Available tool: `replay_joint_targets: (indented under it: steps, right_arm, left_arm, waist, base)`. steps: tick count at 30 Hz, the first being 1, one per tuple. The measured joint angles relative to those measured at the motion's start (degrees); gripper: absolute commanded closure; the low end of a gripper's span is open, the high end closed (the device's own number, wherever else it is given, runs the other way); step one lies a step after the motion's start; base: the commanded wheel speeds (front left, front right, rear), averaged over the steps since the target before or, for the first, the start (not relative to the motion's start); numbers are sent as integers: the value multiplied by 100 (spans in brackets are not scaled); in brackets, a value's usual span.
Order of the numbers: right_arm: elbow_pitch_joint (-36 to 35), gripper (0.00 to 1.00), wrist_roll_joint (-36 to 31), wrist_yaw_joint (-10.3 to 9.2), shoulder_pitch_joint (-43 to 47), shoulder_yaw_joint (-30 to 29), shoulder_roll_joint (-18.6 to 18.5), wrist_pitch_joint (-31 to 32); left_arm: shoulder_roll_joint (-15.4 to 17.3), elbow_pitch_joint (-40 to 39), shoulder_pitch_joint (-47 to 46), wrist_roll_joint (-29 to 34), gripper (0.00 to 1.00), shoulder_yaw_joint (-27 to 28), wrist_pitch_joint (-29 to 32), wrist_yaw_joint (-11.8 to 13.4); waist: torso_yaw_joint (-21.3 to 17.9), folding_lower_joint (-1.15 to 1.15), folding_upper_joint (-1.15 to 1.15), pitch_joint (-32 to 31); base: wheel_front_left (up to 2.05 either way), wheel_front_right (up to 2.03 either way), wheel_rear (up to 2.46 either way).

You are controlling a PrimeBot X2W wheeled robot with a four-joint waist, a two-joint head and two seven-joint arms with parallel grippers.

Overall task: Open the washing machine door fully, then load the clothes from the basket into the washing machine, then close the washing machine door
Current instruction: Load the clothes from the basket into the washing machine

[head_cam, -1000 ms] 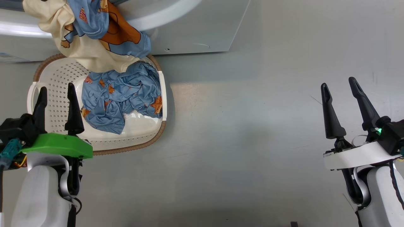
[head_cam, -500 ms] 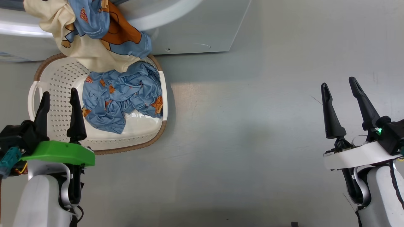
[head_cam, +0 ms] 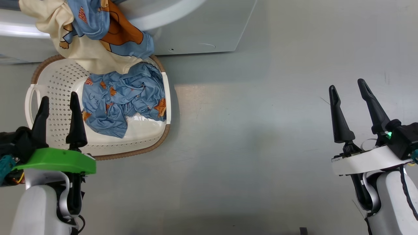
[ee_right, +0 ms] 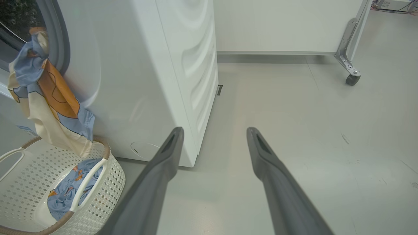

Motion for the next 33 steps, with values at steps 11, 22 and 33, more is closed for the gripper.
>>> replay_joint_targets:
  steps: [11, 22, 33]
  right_arm:
    - [0, 0, 0, 0, -215, 233, 131, 0]
    - [0, 0, 26, 0, -260, 313, 305, 0]
    - [-3, 0, 53, 0, -349, 309, 383, 0]
  left_arm:
    - [98, -55, 11, -58, 0, 179, 152, 59]
    - [336, 125, -104, -108, 0, 377, 307, 113]
    - [565, 474, -701, -183, 0, 605, 431, 160]
  waist:
    - [-266, 0, 0, 101]
    - [-720, 0, 0, 292]
    - [-1195, 1, 0, 527]
  base:
    - [0, 0, 0]
    - [0, 0, 0]
    - [0, 0, 0]
